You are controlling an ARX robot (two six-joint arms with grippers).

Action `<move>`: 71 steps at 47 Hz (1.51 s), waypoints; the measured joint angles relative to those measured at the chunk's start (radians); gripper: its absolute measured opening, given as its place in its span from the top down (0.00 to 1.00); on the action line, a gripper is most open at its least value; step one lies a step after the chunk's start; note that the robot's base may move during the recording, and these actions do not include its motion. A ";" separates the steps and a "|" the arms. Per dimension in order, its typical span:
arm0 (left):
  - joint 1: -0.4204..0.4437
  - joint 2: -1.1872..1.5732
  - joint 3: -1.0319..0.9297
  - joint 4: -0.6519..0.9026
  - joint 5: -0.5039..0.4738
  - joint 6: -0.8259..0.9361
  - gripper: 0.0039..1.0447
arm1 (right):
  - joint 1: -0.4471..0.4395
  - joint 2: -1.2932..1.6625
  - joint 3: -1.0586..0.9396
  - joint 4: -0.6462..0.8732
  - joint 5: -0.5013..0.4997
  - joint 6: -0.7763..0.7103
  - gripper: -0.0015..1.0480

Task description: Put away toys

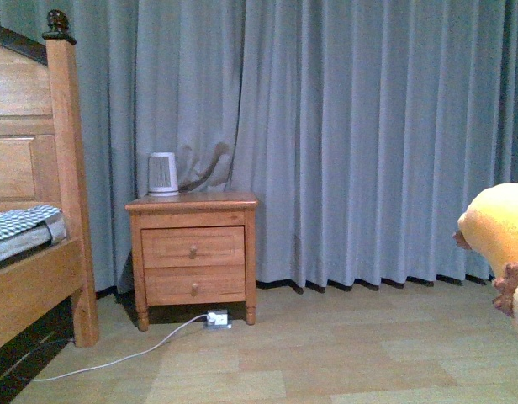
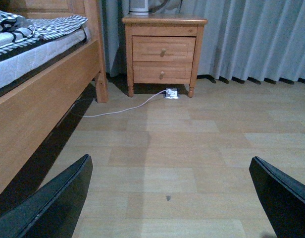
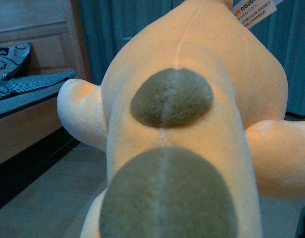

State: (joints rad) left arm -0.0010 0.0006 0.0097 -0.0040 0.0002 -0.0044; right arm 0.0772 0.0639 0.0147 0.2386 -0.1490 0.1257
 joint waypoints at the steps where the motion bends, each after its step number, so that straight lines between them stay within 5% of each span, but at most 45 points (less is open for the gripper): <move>1: 0.000 0.000 0.000 0.000 0.000 0.000 0.06 | 0.000 0.000 0.000 0.000 0.000 0.000 0.91; 71: 0.000 0.000 0.000 0.000 0.000 0.000 0.06 | 0.000 0.000 0.000 0.000 0.000 -0.002 0.91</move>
State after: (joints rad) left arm -0.0010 0.0006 0.0097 -0.0040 -0.0002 -0.0044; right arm 0.0772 0.0635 0.0147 0.2386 -0.1490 0.1234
